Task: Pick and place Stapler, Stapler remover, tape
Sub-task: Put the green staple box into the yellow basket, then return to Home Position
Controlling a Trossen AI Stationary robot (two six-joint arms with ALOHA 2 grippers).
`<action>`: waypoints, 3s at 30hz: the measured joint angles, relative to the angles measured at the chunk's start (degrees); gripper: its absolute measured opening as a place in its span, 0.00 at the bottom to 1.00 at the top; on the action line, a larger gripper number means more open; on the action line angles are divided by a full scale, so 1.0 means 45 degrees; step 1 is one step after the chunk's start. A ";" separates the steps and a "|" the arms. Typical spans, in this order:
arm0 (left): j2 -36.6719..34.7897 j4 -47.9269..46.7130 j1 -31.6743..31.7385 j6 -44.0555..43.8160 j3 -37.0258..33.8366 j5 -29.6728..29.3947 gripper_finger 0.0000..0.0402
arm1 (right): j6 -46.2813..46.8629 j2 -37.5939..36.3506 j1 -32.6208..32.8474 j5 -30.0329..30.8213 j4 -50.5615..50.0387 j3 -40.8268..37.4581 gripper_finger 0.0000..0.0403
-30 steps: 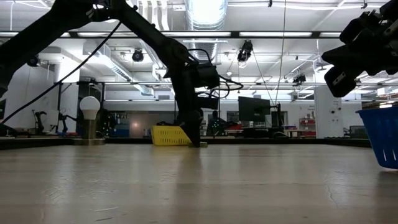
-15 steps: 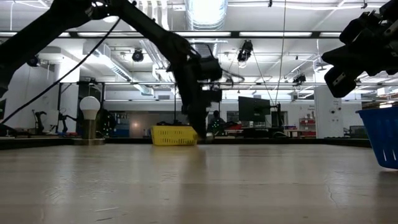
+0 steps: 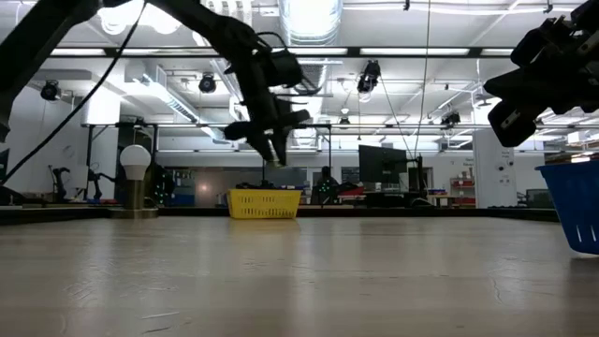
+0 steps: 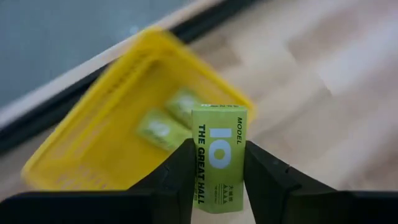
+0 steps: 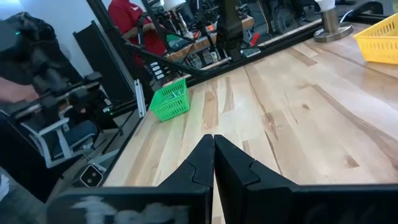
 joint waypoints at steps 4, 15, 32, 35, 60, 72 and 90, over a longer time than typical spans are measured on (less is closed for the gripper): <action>-0.0430 0.0079 0.0683 -0.2382 -0.0612 -0.0042 0.29 | 0.0000 0.0000 0.0001 -0.0001 0.0000 0.0000 0.02; -0.0414 0.1209 0.1511 -0.6628 -0.2769 0.0781 0.29 | 0.0000 -0.0002 0.0001 0.0000 0.0000 0.0000 0.02; -0.0414 0.2537 0.1473 -0.9496 -0.4244 0.0155 0.39 | 0.0000 -0.0010 0.0001 0.0000 0.0000 0.0000 0.02; -0.0414 0.2522 0.1473 -0.9061 -0.4210 0.0144 0.45 | 0.0000 -0.0010 -0.0001 -0.0003 0.0000 0.0000 0.02; -0.0712 0.0882 0.1245 -0.7697 -0.3688 0.0275 0.65 | 0.0000 -0.0005 0.0001 -0.0003 0.0000 0.0000 0.02; -0.3444 0.0851 -0.0825 -0.2979 -0.4188 0.1550 0.63 | -0.0001 -0.0010 -0.0004 -0.0005 0.0005 0.0000 0.02; -0.9139 0.9839 -0.5037 -0.1857 -1.1170 0.4904 0.03 | -0.1969 -0.0010 -0.0004 0.0027 0.0010 0.0000 0.02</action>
